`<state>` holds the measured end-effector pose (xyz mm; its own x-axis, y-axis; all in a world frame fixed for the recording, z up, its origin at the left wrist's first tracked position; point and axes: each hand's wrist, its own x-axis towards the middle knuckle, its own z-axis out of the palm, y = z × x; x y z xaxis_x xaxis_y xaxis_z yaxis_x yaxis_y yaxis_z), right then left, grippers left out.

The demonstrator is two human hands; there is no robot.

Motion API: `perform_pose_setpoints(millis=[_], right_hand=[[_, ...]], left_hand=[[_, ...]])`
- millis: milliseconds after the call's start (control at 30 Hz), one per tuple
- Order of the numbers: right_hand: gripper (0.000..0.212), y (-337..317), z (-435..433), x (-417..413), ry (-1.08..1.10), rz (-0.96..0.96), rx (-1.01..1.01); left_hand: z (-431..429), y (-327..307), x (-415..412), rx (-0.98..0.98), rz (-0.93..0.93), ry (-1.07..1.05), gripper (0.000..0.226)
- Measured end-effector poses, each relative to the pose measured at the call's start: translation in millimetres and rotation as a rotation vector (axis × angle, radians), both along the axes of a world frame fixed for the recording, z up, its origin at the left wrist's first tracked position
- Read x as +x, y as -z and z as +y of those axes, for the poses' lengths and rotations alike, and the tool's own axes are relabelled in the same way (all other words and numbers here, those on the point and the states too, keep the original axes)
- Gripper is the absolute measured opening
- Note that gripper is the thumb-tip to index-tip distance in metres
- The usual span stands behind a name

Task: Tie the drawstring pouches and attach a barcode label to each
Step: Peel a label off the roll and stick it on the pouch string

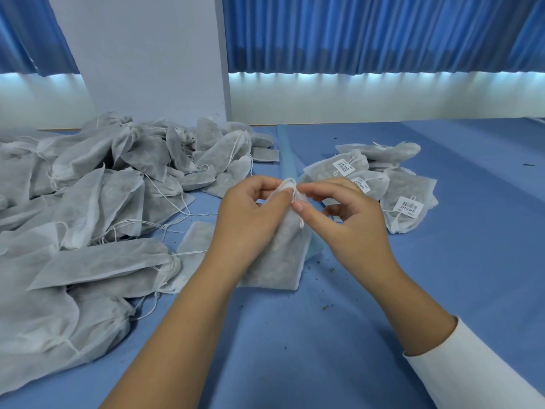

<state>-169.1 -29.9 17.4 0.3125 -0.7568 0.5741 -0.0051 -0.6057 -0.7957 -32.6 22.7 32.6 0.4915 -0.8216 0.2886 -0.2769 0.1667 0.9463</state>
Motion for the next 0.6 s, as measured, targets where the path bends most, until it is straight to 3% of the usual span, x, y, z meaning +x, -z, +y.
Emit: perform_pose_setpoints(millis=[133,300,600], right_hand=[[0.016,2.5,0.6,0.5,0.065,-0.008,-0.048],[0.029,2.5,0.8,0.9,0.046,0.034,-0.107],[0.017,-0.5,-0.8,-0.4,-0.011,-0.054,-0.047]], left_hand=[[0.1,1.6,0.0,0.011,-0.051,-0.017,0.012],[-0.3,2.8,2.8,0.051,-0.031,-0.004,0.013],[0.3,1.7,7.4,0.098,-0.004,0.008,0.013]])
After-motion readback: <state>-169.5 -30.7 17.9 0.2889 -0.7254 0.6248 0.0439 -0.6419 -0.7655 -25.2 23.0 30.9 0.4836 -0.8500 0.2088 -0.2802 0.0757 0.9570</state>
